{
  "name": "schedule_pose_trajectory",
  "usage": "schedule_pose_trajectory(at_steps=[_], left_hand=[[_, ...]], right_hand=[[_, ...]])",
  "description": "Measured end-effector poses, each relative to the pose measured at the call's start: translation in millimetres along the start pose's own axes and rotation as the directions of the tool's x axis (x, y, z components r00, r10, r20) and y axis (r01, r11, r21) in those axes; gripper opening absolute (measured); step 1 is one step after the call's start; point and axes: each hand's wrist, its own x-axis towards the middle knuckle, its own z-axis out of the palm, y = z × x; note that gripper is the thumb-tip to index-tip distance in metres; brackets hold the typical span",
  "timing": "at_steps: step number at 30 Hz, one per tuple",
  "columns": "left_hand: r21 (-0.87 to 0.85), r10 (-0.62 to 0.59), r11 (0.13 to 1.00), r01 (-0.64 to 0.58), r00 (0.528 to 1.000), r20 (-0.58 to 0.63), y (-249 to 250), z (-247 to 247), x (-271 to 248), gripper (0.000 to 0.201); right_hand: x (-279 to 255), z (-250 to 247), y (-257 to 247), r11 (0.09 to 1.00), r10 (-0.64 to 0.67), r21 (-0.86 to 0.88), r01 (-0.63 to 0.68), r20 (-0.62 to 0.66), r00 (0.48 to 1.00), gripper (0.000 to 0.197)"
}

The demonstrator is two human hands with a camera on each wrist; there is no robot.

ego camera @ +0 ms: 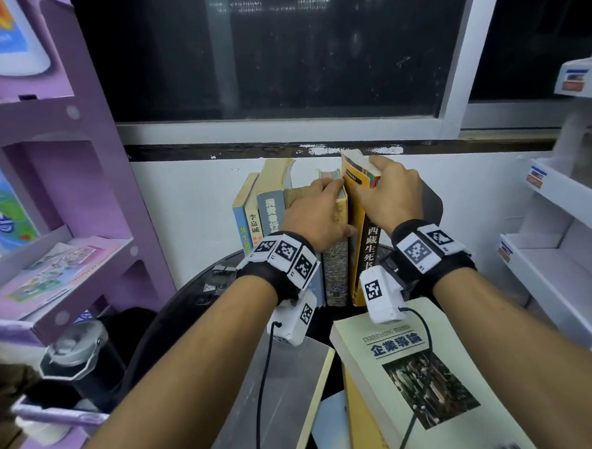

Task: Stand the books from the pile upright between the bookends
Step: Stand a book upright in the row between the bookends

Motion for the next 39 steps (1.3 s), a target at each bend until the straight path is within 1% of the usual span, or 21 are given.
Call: schedule_pose_trajectory(at_steps=[2, 7, 11, 14, 15, 17, 19, 21, 24, 31, 39], left_hand=[[0.015, 0.005, 1.0, -0.005, 1.0, -0.003, -1.4, 0.2, -0.2, 0.09], [-0.022, 0.004, 1.0, -0.005, 0.999, -0.036, -3.2, 1.6, -0.2, 0.088], [-0.024, 0.0, 1.0, -0.002, 0.999, -0.053, -4.4, 2.7, -0.1, 0.089], [-0.002, 0.008, 1.0, -0.008, 0.999, -0.038, -5.2, 2.3, 0.9, 0.094], [0.008, 0.011, 1.0, -0.011, 1.0, -0.028, -5.0, 1.7, 0.9, 0.097], [0.023, 0.01, 1.0, -0.01, 1.0, -0.01, -5.1, 1.2, 1.0, 0.103], [0.028, 0.01, 1.0, -0.01, 1.0, -0.012, -4.7, 1.8, 0.1, 0.105], [0.027, 0.011, 1.0, -0.01, 1.0, -0.023, -3.9, 2.6, -0.6, 0.103], [0.021, 0.013, 1.0, -0.012, 0.999, -0.033, -3.2, 3.0, -0.1, 0.1], [0.008, 0.01, 1.0, -0.01, 0.999, -0.041, -6.1, 5.1, 1.2, 0.096], [0.019, 0.0, 1.0, 0.001, 0.999, -0.034, -3.2, 6.1, -1.3, 0.095]], right_hand=[[0.2, 0.1, -0.8, 1.0, -0.014, -0.018, 0.015, 0.026, 1.0, 0.033], [-1.2, -7.9, -1.6, 0.998, -0.038, -0.036, 0.045, 0.178, 0.983, 0.042], [-3.4, -15.9, -2.4, 0.997, -0.062, -0.021, 0.072, 0.29, 0.955, 0.048], [-1.5, -23.2, -2.0, 0.998, -0.052, 0.043, 0.039, 0.381, 0.923, 0.05], [0.2, -24.8, -0.3, 0.998, -0.045, 0.048, 0.028, 0.42, 0.906, 0.055], [3.7, -26.6, 5.1, 0.999, -0.036, 0.044, 0.016, 0.496, 0.868, 0.075], [6.2, -26.5, 11.6, 0.999, -0.04, 0.051, 0.016, 0.534, 0.844, 0.091], [6.7, -24.2, 17.1, 0.997, -0.059, 0.066, 0.027, 0.534, 0.843, 0.098], [6.4, -19.5, 22.2, 0.996, -0.076, 0.083, 0.04, 0.498, 0.864, 0.101], [6.3, -13.3, 26.4, 0.99, -0.126, 0.115, 0.081, 0.465, 0.876, 0.094], [2.8, -11.4, 30.5, 0.99, -0.122, 0.121, 0.075, 0.451, 0.884, 0.093]])
